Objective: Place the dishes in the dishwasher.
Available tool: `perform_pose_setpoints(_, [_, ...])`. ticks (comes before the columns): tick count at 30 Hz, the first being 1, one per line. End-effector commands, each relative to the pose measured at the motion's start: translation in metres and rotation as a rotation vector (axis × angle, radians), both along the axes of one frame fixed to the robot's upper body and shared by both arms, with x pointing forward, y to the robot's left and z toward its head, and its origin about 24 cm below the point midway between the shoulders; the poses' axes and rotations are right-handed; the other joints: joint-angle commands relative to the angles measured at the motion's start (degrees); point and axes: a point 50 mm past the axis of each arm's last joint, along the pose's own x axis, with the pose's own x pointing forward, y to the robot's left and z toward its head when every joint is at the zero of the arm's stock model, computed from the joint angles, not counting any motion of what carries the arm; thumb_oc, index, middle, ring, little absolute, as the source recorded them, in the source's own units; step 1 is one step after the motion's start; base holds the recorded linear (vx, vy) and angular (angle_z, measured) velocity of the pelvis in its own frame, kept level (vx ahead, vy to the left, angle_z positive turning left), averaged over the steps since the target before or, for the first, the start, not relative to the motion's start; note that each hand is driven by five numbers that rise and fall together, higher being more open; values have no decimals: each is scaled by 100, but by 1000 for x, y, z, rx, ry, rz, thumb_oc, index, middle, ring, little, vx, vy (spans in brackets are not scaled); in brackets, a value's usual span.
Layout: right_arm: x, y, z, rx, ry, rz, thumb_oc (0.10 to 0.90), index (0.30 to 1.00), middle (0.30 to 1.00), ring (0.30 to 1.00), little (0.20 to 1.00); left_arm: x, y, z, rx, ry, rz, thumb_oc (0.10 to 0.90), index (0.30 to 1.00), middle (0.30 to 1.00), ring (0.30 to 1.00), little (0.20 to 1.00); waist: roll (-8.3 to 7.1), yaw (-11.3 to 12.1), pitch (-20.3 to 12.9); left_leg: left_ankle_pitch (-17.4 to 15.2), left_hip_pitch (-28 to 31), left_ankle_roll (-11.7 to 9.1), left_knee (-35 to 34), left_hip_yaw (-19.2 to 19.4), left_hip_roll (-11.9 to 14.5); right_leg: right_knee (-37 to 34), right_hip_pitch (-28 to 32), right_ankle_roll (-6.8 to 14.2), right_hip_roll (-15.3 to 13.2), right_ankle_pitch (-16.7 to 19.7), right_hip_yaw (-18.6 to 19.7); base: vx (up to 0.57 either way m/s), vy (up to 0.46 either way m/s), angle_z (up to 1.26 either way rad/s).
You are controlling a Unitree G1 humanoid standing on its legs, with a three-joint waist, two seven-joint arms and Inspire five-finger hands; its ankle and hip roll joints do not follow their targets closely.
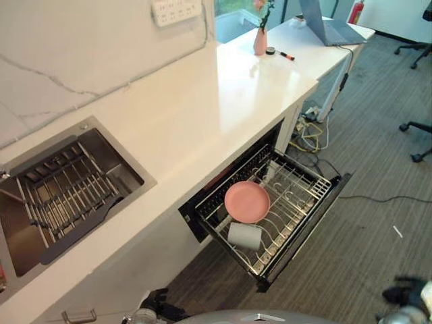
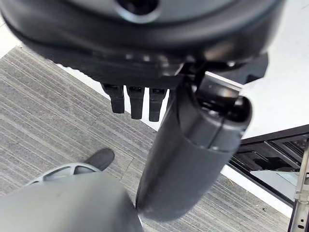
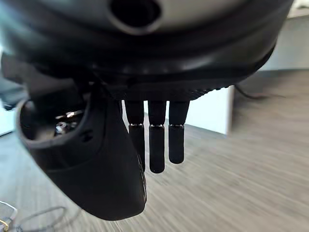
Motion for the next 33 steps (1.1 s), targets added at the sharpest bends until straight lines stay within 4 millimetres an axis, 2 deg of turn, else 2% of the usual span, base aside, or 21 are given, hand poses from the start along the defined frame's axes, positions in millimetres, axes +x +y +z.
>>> perform_pose_setpoints(1, [63,11,25,-28,-258,147,400,300,300,300,300,-17,-22,-8,-64,73,41,800,900,900,900,900,-15,234,25,-801,-50,172,50,-404,-96,151,-130,313,-220,158,-199,-63,-2,22])
perform_pose_setpoints(4, [86,36,17,67,-282,232,400,300,300,300,300,-13,-24,-8,-67,58,43,800,900,900,900,900,30,401,88,-717,-203,154,51,-612,-151,131,-90,295,-263,179,-448,-69,-5,46])
perform_pose_setpoints(5, [87,36,17,68,-283,233,400,300,300,300,300,-13,-24,-8,-66,57,45,800,900,900,900,900,26,375,91,-712,-210,155,52,-631,-154,126,-81,296,-263,180,-469,-41,-3,56])
perform_pose_setpoints(6, [95,45,13,102,-270,277,400,300,300,300,300,-12,-25,-8,-70,52,38,800,900,900,900,900,42,450,104,-690,-243,150,50,-708,-175,110,-42,290,-280,186,-561,-53,-3,65])
perform_pose_setpoints(7, [117,62,12,157,-271,362,400,300,300,300,300,-9,-28,-7,-78,39,19,800,900,900,900,900,75,587,125,-661,-303,142,50,-832,-226,78,18,289,-306,194,-712,-65,-3,58])
perform_pose_setpoints(10, [154,85,25,185,-332,499,400,300,300,300,300,-4,-30,-6,-77,17,-25,800,900,900,900,900,134,847,145,-592,-435,122,57,-1079,-296,55,112,265,-340,178,-935,-47,-7,64])
perform_pose_setpoints(12, [183,101,45,182,-423,588,400,300,300,300,300,3,-31,-4,-66,-5,-70,800,900,900,900,900,170,1023,160,-532,-561,102,62,-1265,-352,50,166,240,-352,147,-1126,-42,2,68])
perform_pose_setpoints(15, [216,115,78,118,-526,731,400,300,300,300,300,13,-30,0,-49,-44,-136,800,900,900,900,900,187,1249,204,-460,-718,86,75,-1455,-419,70,161,231,-349,113,-1330,-22,-8,47])
perform_pose_setpoints(16, [217,115,79,117,-526,732,400,300,300,300,300,14,-31,0,-49,-46,-135,800,900,900,900,900,189,1238,208,-457,-727,85,76,-1464,-420,74,157,230,-349,109,-1339,-69,-14,66])
perform_pose_setpoints(17, [237,122,105,21,-564,864,400,300,300,300,300,20,-26,3,-38,-72,-149,800,900,900,900,900,169,1421,254,-382,-878,75,84,-1581,-452,116,98,228,-360,96,-1419,-83,-14,55])
perform_pose_setpoints(20, [261,132,143,-105,-598,1045,400,300,300,300,300,29,-20,7,-26,-104,-175,800,900,900,900,900,162,1724,319,-290,-1092,60,87,-1759,-483,178,19,218,-383,77,-1576,-79,-6,36])
perform_pose_setpoints(21, [265,132,152,-131,-611,1071,400,300,300,300,300,31,-20,8,-29,-111,-187,800,900,900,900,900,163,1759,333,-269,-1144,56,87,-1792,-494,189,-8,216,-382,75,-1609,-56,-9,46])
perform_pose_setpoints(23, [280,143,185,-216,-641,1202,400,300,300,300,300,34,-18,10,-38,-124,-237,800,900,900,900,900,169,1894,403,-209,-1292,35,90,-1842,-493,195,-123,221,-384,94,-1667,-52,11,53])
perform_pose_setpoints(24, [281,143,186,-219,-642,1204,400,300,300,300,300,35,-19,10,-40,-126,-236,800,900,900,900,900,178,1889,408,-206,-1304,35,91,-1839,-490,199,-138,218,-384,95,-1663,-111,44,35])
perform_pose_setpoints(25, [292,156,215,-316,-669,1314,400,300,300,300,300,37,-16,11,-43,-132,-260,800,900,900,900,900,188,1969,502,-141,-1457,2,88,-1834,-477,180,-319,231,-380,132,-1586,-126,41,11])
perform_pose_setpoints(28, [303,173,249,-477,-676,1437,400,300,300,300,300,47,-15,15,-49,-169,-269,800,900,900,900,900,170,2007,633,-55,-1668,-44,79,-1725,-416,140,-603,219,-347,197,-1428,-109,34,-21])
perform_pose_setpoints(29, [304,176,252,-506,-669,1455,400,300,300,300,300,50,-16,17,-55,-184,-280,800,900,900,900,900,155,2006,657,-47,-1688,-45,74,-1713,-403,133,-639,218,-341,203,-1397,-53,12,-33])
perform_pose_setpoints(30, [304,180,248,-506,-660,1470,480,420,420,420,420,52,-15,18,-59,-194,-276,800,900,900,900,900,139,2000,682,-44,-1701,-44,70,-1674,-381,125,-670,216,-338,218,-1362,-44,8,-24])
perform_pose_setpoints(31, [302,183,239,-474,-654,1466,540,509,509,509,509,53,-14,19,-61,-196,-257,800,900,900,900,900,107,1996,697,-51,-1701,-38,68,-1640,-367,120,-692,214,-337,229,-1334,-37,-2,-21])
perform_pose_setpoints(33, [297,187,214,-403,-600,1467,478,418,418,418,418,57,-14,20,-66,-212,-236,800,900,900,900,900,76,1962,737,-70,-1684,-12,69,-1618,-348,134,-705,220,-350,246,-1316,-17,1,-15])
